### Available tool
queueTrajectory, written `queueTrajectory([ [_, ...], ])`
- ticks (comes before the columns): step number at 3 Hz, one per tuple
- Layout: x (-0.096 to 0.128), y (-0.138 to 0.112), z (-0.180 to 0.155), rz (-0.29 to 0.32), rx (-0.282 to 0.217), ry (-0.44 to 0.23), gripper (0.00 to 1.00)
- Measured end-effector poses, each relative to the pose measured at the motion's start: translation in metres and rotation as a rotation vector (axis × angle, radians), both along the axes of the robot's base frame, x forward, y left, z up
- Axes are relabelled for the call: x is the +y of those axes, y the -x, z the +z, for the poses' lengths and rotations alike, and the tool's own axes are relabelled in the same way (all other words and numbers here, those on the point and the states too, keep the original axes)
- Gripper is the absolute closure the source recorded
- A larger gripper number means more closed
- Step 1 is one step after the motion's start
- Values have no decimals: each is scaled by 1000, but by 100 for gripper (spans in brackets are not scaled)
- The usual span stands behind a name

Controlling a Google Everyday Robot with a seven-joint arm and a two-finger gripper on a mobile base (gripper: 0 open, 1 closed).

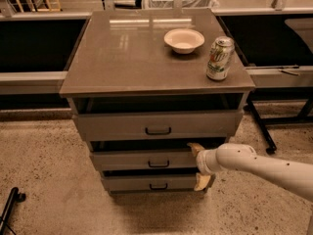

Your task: Close middle drawer

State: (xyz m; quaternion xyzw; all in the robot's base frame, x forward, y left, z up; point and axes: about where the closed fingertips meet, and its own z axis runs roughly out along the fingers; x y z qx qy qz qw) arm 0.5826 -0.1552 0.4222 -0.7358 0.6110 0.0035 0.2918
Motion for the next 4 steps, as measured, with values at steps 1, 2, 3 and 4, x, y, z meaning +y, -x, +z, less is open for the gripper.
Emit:
queueTrajectory([
  [1,1,6,-1,7,20,-1,0],
  [2,0,34,16,30,34,-9,0],
  [3,-1,71,45,53,33,-10,0],
  [4,-3,78,51,55,31,-7,0],
])
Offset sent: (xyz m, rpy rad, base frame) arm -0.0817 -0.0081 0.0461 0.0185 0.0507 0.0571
